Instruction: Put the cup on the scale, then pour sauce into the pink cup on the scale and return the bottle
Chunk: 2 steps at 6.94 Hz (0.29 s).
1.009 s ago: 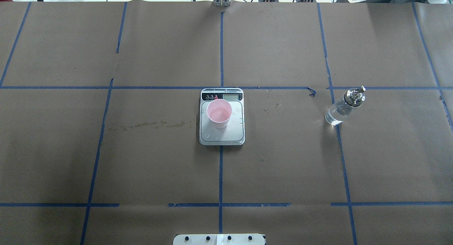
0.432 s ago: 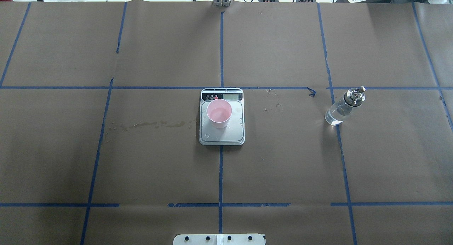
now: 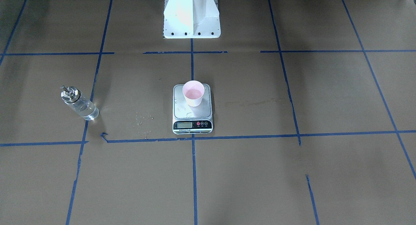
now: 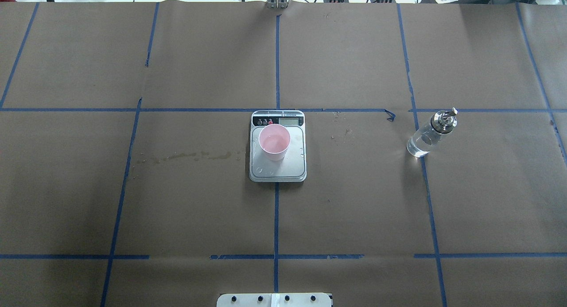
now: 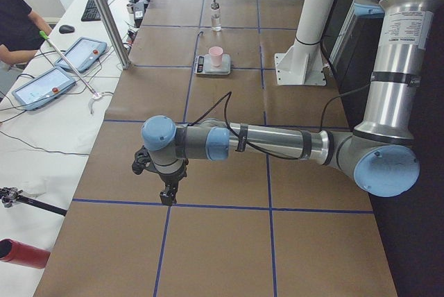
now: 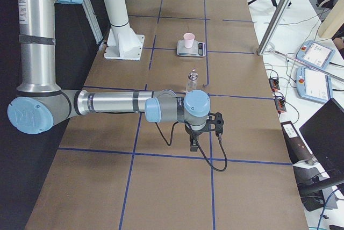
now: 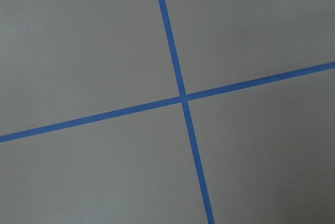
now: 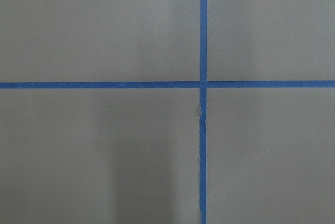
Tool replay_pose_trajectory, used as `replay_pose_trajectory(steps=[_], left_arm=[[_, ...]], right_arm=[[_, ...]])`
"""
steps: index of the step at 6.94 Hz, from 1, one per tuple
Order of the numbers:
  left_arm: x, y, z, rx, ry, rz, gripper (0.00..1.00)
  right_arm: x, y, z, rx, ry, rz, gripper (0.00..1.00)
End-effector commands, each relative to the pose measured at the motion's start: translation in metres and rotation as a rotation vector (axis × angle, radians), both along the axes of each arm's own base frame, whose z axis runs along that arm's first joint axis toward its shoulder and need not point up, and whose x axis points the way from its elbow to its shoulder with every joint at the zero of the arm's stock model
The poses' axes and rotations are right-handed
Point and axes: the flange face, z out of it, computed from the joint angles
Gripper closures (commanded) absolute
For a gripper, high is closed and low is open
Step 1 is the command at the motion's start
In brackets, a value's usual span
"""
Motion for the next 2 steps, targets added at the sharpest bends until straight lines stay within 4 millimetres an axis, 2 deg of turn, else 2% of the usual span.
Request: replay_pose_trajectory(steps=[1,2], left_arm=[[-0.0001,0.0000,0.0000,0.000,0.000,0.000,0.00],[-0.0001,0.0000,0.0000,0.000,0.000,0.000,0.00]], right_arm=[[0.0000,0.0006,0.0005,-0.001,0.000,0.000,0.00],[-0.0001,0.0006,0.0004,-0.001,-0.002,0.000,0.00]])
